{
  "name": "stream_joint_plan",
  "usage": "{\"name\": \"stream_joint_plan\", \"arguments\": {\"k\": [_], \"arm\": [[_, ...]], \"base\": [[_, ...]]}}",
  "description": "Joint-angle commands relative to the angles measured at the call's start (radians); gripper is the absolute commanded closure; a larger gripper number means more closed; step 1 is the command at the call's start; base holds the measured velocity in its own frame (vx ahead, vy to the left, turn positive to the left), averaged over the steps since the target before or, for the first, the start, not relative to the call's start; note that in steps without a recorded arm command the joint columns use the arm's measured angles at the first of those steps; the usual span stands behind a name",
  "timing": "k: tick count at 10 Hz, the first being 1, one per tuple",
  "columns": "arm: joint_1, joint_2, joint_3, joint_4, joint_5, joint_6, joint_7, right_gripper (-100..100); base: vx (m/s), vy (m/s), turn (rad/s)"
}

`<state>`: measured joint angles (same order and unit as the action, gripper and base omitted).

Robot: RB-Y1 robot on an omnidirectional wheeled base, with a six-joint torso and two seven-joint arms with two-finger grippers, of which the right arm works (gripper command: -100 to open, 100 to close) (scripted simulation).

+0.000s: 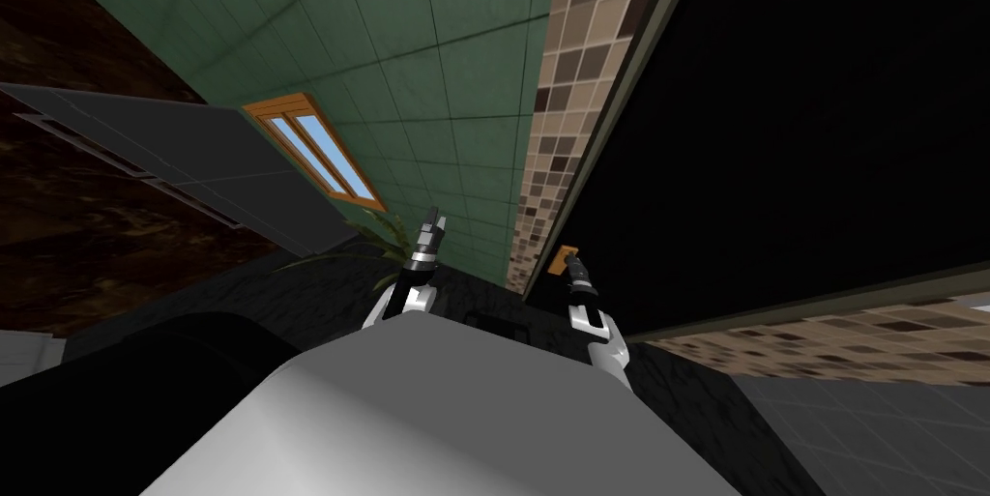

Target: Pull the door open

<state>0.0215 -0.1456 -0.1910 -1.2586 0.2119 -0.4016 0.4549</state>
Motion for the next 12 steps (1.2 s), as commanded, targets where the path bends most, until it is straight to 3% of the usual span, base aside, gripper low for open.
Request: {"name": "stream_joint_plan", "arguments": {"k": [1,4,5,7,8,9,12], "arm": [[0.007,0.011,0.023,0.002,-0.014,-0.005,-0.038,100],[0.032,0.001,0.037,-0.019,-0.068,-0.008,-0.118,100],[0.032,0.001,0.037,-0.019,-0.068,-0.008,-0.12,100],[0.058,-0.01,0.052,-0.041,-0.123,-0.012,-0.184,100],[0.058,-0.01,0.052,-0.041,-0.123,-0.012,-0.203,100],[0.071,-0.015,0.059,-0.052,-0.152,-0.013,-0.242,100],[0.071,-0.015,0.059,-0.052,-0.152,-0.013,-0.244,100]], "base": [[-0.023,-0.008,0.016],[-0.023,-0.014,0.057],[-0.021,-0.014,0.048],[-0.029,-0.009,0.054],[-0.032,-0.007,0.023],[-0.019,-0.014,0.071],[-0.008,-0.008,0.013]]}}
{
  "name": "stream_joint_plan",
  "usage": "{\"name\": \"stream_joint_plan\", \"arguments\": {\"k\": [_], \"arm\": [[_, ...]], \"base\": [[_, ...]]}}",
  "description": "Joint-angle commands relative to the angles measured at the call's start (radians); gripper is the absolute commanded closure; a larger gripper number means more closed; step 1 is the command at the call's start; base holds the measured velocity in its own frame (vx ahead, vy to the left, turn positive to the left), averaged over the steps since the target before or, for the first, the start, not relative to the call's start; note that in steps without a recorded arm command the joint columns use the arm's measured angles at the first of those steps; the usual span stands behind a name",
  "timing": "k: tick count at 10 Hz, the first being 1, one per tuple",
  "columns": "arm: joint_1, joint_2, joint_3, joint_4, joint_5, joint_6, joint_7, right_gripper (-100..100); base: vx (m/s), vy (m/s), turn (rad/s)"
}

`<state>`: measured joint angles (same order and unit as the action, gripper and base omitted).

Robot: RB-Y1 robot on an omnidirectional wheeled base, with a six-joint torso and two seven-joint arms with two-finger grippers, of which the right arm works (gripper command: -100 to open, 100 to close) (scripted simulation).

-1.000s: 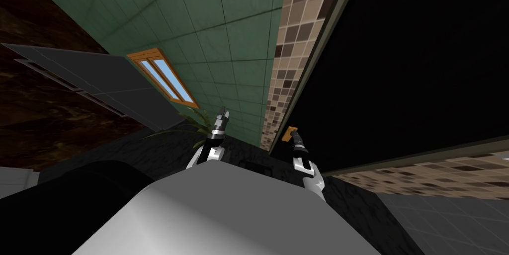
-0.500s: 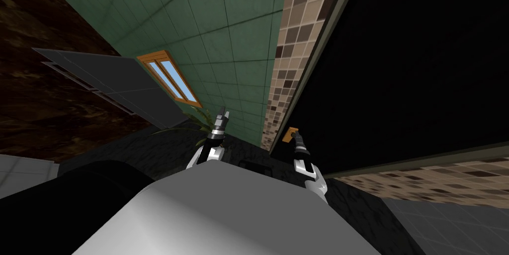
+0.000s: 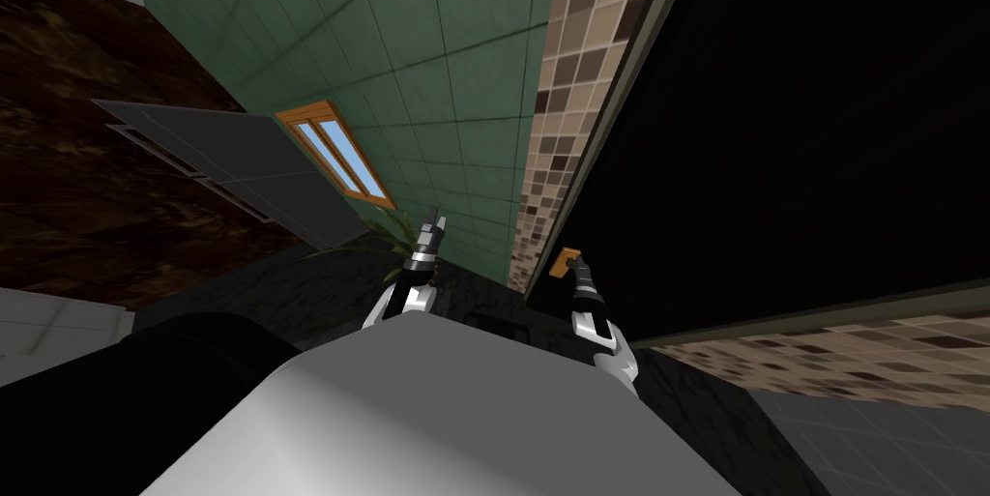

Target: Pull the door open

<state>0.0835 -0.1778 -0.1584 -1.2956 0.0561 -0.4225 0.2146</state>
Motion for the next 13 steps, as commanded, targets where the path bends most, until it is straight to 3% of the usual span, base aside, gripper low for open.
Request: {"name": "stream_joint_plan", "arguments": {"k": [1,3,4,8,9,12,13], "arm": [[0.022,0.012,0.035,-0.027,-0.025,0.006,-0.045,100],[0.022,0.012,0.035,-0.027,-0.025,0.006,-0.045,100],[0.035,0.006,0.042,-0.038,-0.054,0.004,-0.087,100],[0.035,0.006,0.042,-0.038,-0.054,0.004,-0.087,100],[0.049,0.0,0.05,-0.05,-0.084,0.003,-0.129,100],[0.049,0.0,0.05,-0.05,-0.084,0.003,-0.129,100],[0.062,-0.005,0.058,-0.061,-0.113,0.001,-0.17,100]], "base": [[-0.015,-0.013,0.072],[-0.013,-0.014,0.025],[-0.033,-0.005,0.041],[-0.004,-0.004,0.01],[-0.014,-0.012,0.062],[-0.011,-0.007,0.011],[-0.012,-0.003,0.047]]}}
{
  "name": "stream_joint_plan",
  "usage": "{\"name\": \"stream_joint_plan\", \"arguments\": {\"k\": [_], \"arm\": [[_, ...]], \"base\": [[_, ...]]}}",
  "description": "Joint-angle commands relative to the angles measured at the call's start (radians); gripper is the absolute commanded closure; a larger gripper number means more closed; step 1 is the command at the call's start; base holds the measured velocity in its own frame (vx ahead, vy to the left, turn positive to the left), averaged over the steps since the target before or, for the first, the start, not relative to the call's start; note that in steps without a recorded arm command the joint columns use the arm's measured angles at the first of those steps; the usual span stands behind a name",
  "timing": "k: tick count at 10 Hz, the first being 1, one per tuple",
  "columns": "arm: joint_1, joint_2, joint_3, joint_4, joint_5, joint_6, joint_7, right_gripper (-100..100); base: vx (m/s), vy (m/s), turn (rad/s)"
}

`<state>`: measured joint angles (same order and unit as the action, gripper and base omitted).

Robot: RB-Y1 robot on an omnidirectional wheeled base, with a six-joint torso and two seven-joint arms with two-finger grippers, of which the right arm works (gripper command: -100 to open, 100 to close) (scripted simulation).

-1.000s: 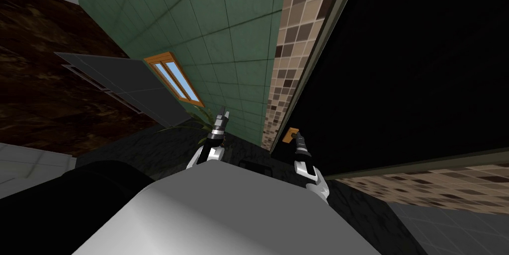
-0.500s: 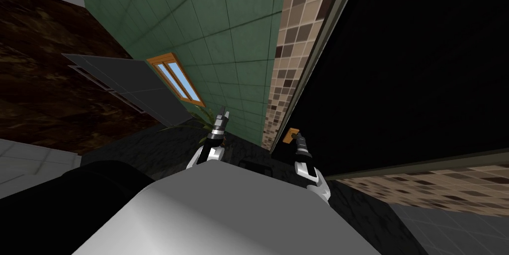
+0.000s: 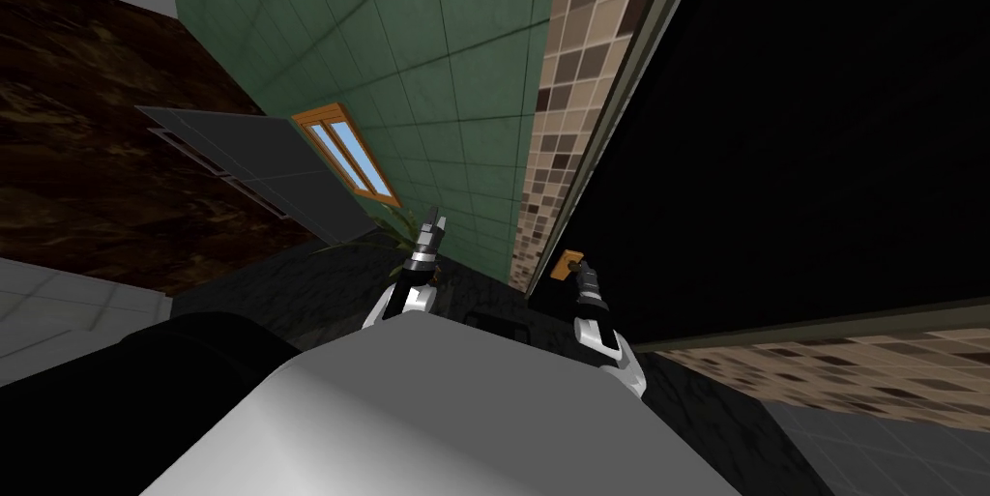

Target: Pull the door open

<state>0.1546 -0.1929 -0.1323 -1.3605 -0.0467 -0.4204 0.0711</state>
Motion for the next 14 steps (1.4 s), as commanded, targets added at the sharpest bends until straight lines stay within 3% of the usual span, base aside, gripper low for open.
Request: {"name": "stream_joint_plan", "arguments": {"k": [1,9,10,14], "arm": [[-0.009,0.01,0.032,0.004,-0.01,-0.001,-0.027,100],[-0.009,0.01,0.032,0.004,-0.01,-0.001,-0.027,100],[-0.016,-0.01,0.007,0.026,-0.035,-0.006,-0.052,100],[-0.019,-0.02,0.02,0.027,-0.086,-0.004,-0.123,100]], "base": [[-0.017,-0.016,0.048],[-0.001,0.002,-0.001],[-0.035,-0.039,0.003],[-0.062,-0.021,0.044]]}}
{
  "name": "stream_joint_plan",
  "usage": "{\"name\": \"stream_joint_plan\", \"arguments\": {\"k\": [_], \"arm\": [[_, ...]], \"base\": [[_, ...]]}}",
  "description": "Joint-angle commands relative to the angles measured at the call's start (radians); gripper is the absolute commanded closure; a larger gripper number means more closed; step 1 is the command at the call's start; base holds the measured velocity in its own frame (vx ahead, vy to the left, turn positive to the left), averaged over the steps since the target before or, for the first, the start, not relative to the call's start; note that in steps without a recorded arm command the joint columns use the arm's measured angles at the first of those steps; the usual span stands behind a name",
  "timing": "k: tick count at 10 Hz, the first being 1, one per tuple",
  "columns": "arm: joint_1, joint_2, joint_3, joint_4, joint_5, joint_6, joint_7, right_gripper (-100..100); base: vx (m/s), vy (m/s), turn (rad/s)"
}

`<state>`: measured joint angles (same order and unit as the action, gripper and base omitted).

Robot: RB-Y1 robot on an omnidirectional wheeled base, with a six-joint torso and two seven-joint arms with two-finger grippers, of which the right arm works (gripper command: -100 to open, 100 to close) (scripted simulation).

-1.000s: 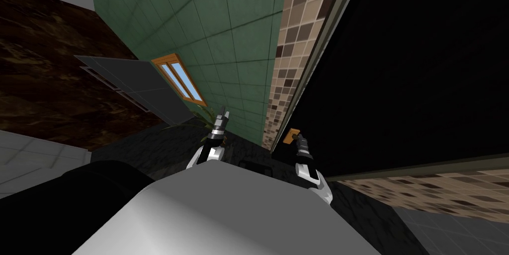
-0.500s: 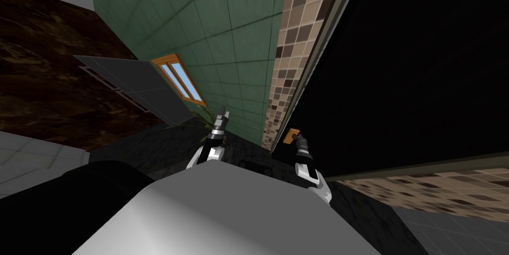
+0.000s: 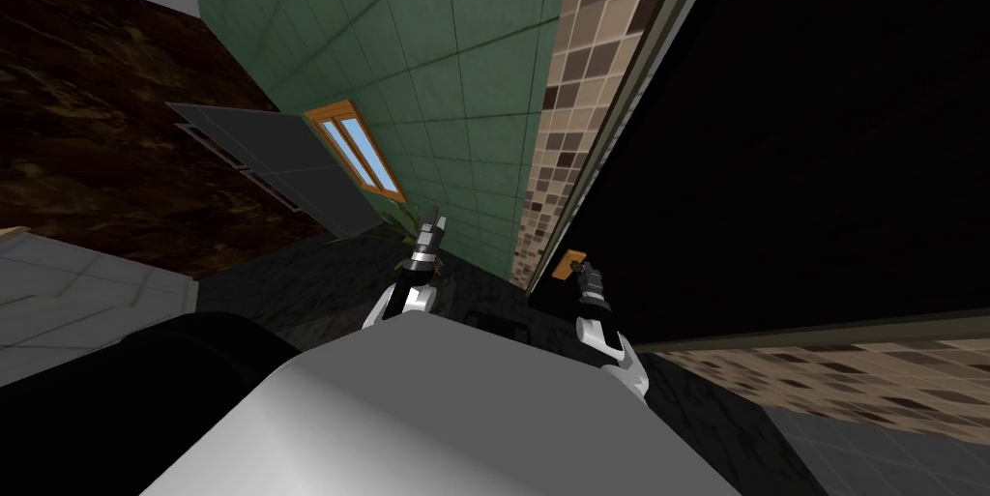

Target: Pull the door open

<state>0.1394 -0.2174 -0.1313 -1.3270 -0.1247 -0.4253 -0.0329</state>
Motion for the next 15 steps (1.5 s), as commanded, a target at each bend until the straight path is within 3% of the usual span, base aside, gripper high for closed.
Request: {"name": "stream_joint_plan", "arguments": {"k": [1,5,8,11,12,15], "arm": [[-0.004,0.002,0.023,-0.006,-0.023,0.002,-0.04,100],[-0.009,-0.014,0.043,-0.004,-0.104,0.004,-0.147,100],[-0.011,-0.018,0.049,-0.004,-0.126,0.005,-0.183,100],[-0.015,-0.033,0.068,-0.002,-0.199,0.008,-0.276,100],[0.008,-0.028,0.048,-0.012,-0.221,0.021,-0.288,-100],[0.024,-0.012,0.055,-0.036,-0.282,0.023,-0.353,-100]], "base": [[-0.071,-0.013,0.1],[-0.082,-0.027,0.089],[-0.055,-0.012,0.042],[-0.072,-0.029,0.096],[-0.084,-0.069,0.075],[-0.086,-0.008,0.12]]}}
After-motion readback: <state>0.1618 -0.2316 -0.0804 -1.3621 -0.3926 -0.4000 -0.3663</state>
